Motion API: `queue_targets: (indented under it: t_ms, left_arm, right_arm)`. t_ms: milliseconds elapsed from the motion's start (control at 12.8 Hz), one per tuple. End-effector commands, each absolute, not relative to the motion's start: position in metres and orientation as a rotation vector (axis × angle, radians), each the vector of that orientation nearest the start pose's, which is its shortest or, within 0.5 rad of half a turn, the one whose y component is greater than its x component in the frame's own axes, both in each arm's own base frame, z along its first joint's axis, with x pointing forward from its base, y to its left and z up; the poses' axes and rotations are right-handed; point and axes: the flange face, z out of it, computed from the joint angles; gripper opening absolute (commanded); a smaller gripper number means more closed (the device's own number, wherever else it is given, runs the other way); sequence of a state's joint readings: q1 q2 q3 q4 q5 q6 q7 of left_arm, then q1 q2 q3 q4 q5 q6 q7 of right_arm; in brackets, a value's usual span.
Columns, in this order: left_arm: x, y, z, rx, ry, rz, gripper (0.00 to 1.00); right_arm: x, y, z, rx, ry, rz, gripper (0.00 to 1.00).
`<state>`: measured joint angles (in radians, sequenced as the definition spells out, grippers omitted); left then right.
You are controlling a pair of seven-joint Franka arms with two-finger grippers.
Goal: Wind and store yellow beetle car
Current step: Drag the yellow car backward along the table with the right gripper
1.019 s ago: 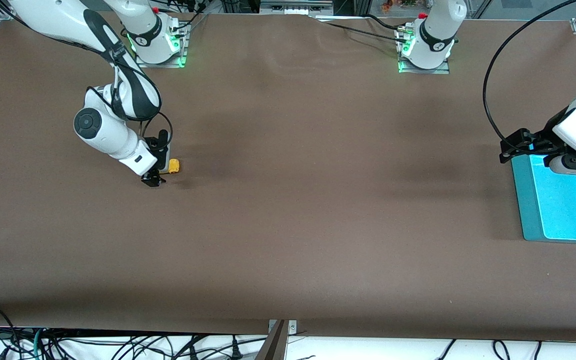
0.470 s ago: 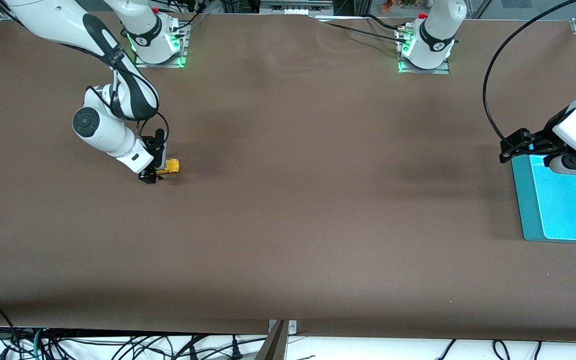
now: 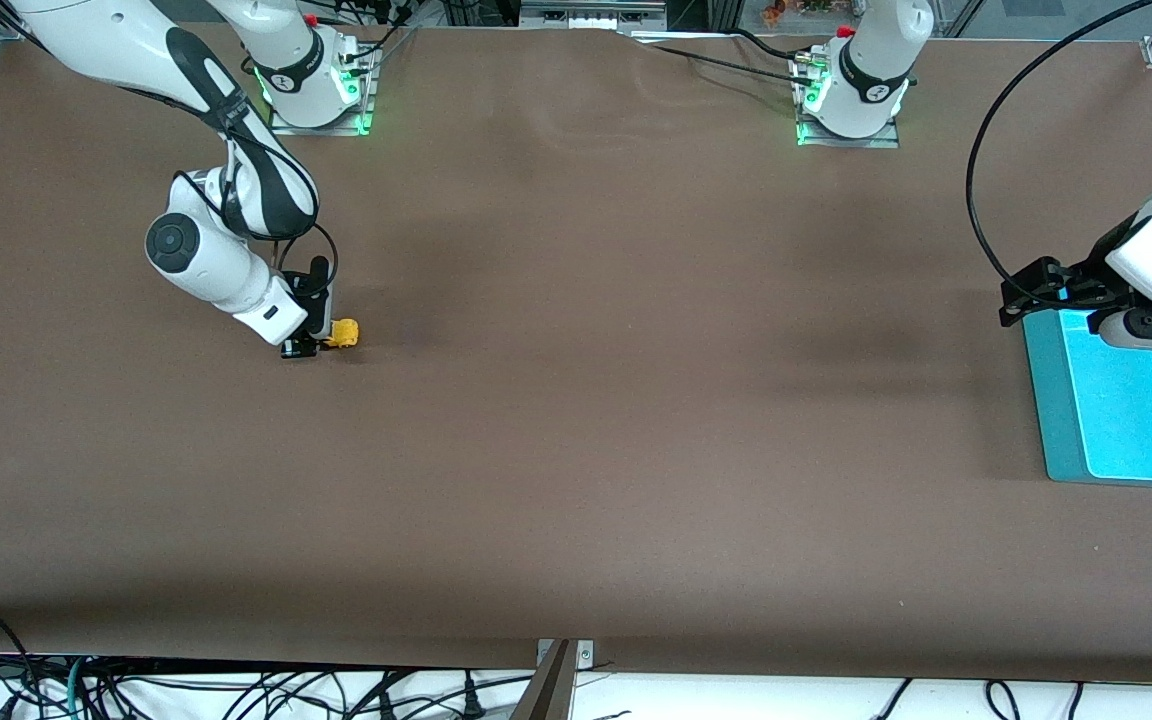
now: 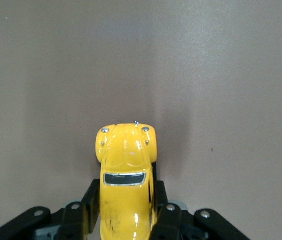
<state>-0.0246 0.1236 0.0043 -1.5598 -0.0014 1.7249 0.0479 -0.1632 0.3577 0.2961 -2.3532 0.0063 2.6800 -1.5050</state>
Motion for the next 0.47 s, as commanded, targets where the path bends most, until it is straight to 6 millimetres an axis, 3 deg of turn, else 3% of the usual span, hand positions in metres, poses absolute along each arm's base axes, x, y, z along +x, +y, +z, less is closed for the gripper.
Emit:
queue_targets:
  t_ms: [0, 392]
  left_arm:
    - [0.607, -0.013, 0.578, -3.131, 0.098, -0.074, 1.0]
    - [0.607, -0.013, 0.578, -3.131, 0.098, -0.074, 1.0]
  right_arm:
    - [0.501, 0.07, 0.183, 2.211, 2.346, 0.099, 0.16]
    - [0.503, 0.039, 0.178, 2.173, 2.377, 0.099, 0.16]
